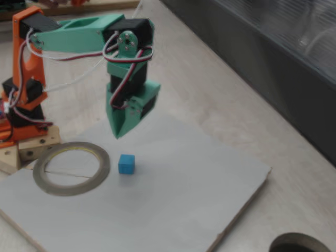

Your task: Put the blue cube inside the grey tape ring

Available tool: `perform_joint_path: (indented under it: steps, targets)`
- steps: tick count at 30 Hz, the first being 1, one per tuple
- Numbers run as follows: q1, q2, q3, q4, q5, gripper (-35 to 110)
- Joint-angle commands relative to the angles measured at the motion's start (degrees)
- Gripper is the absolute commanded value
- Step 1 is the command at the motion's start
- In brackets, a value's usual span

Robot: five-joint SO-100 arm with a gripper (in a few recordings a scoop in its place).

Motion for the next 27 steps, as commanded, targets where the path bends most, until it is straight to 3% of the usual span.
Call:
perform_joint_path:
  steps: [1,9,21,23,27]
  targets:
    - [-0.97,0.7,-0.88,0.62,0.88,0]
    - [-0.88,1.41,-0.97,0.62,0.97,7]
    - [-0.88,0.7,-0.88,5.98,0.97,102]
    - [-0.88,0.7,-0.88,5.98,0.97,109]
    - [-0.97,0.7,-0.88,5.98,0.97,106]
